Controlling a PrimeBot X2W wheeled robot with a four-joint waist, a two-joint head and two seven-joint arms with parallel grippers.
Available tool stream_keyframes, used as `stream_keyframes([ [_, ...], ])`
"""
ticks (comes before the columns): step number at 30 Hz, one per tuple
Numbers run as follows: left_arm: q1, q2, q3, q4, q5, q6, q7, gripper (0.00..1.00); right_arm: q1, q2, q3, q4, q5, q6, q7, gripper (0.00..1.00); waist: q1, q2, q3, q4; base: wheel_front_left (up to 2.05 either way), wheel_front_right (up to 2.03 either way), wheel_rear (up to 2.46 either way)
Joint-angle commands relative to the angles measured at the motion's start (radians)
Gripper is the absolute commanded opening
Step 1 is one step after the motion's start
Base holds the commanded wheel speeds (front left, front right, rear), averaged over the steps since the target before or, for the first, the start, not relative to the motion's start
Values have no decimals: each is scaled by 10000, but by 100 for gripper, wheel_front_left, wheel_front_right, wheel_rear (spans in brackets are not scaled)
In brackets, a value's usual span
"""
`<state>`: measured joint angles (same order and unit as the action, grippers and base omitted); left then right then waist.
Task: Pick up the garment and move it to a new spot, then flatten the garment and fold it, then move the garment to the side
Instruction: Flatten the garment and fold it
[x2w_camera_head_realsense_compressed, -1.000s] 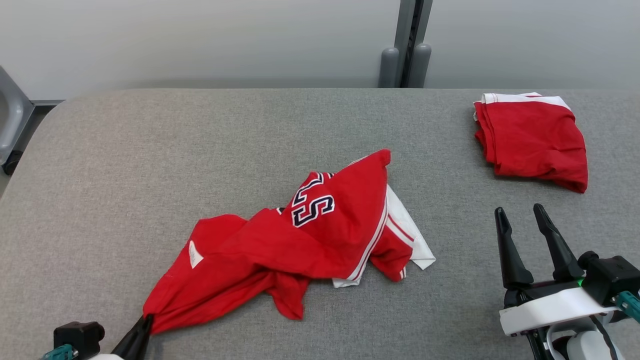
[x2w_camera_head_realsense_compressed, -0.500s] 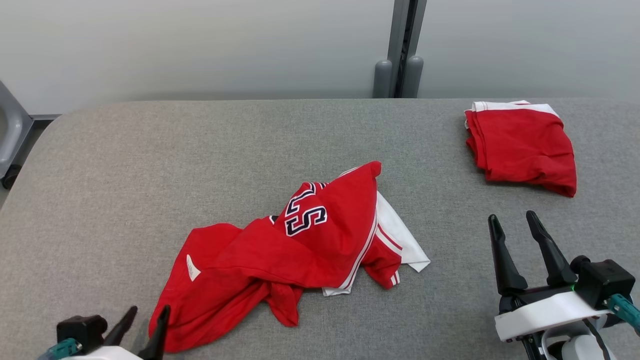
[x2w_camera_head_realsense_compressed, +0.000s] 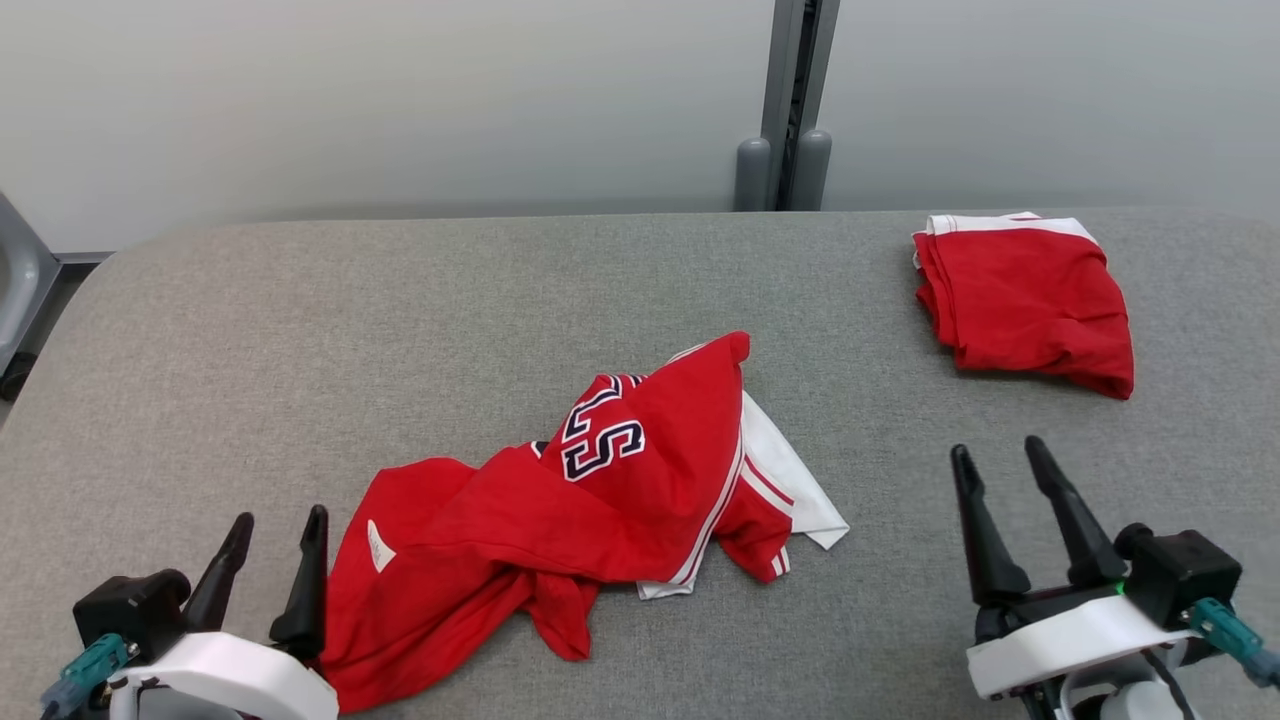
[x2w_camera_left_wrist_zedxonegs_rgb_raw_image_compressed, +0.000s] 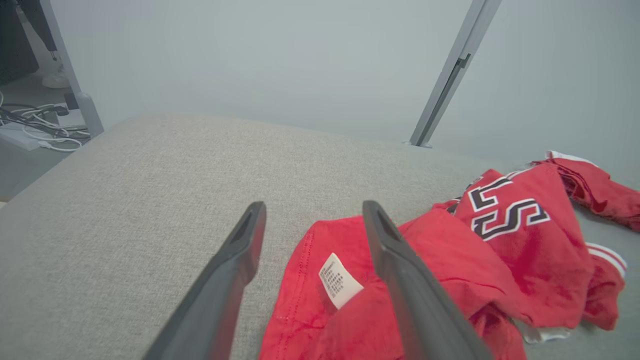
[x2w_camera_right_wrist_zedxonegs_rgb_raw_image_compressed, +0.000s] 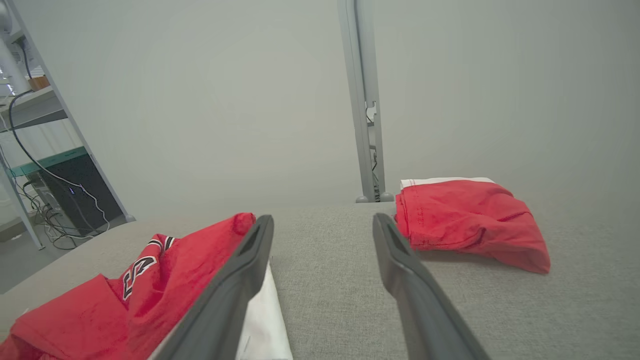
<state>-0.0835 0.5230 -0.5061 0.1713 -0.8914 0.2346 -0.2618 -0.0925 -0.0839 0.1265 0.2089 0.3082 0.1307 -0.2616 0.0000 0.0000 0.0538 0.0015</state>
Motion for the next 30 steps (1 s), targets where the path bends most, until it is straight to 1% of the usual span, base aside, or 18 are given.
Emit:
stream_keyframes([
  [1,222,-74,145,-98,171,50,-30,100,99,-14,119,46,73,4,-34,100,0,0,-26,13,0,0,0],
  [5,285,-283,290,-228,442,-70,-28,100,-18,-29,895,241,335,4,-34,100,0,0,-21,144,0,0,0],
  [7,327,-378,325,-210,539,-152,-29,100,-114,-109,1430,546,526,4,75,100,0,0,-7,262,0,0,0],
  [9,359,-457,347,-174,597,-223,-30,100,-254,-171,2279,846,759,8,556,100,0,0,7,392,0,0,0],
  [13,280,-557,348,-47,672,-339,-30,100,-500,-423,3653,1252,1383,5,1477,100,0,0,33,693,0,0,0],
  [17,209,-666,350,118,662,-489,-29,100,-849,-637,4496,1779,1884,5,2210,100,0,0,30,1003,0,0,0],
  [22,138,-726,374,284,627,-630,-30,100,-1264,-553,4771,2630,1915,5,2443,100,0,0,76,1344,0,0,0],
  [30,47,-781,399,496,618,-804,-30,100,-1862,-52,4297,4083,1376,5,2449,100,0,0,208,1712,0,0,0],
])
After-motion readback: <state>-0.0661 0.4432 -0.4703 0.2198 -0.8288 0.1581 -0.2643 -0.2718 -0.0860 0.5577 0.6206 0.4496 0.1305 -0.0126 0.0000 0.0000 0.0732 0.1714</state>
